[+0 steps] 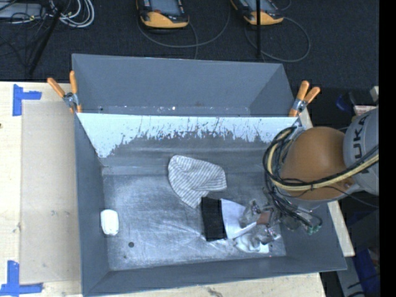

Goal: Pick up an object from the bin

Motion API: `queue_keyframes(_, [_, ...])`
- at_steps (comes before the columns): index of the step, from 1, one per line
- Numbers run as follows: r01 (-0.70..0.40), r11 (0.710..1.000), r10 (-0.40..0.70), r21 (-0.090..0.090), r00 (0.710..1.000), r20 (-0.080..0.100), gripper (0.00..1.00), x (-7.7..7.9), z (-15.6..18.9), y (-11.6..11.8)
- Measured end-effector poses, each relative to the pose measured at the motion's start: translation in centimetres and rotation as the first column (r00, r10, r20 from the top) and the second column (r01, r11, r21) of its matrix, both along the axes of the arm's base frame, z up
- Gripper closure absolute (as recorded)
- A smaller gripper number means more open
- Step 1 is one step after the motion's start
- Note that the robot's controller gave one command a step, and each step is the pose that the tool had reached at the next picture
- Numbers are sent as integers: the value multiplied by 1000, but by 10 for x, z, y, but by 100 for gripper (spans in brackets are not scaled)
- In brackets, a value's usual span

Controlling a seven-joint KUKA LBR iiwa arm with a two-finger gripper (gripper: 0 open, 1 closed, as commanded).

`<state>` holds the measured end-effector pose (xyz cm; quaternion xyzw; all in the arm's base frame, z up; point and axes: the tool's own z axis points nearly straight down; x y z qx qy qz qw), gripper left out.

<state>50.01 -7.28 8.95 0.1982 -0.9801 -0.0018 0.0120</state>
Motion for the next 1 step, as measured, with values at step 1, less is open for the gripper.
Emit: queue_keyframes(1, [-1, 1000, 1, 0, 1000, 0, 100, 0, 0, 0])
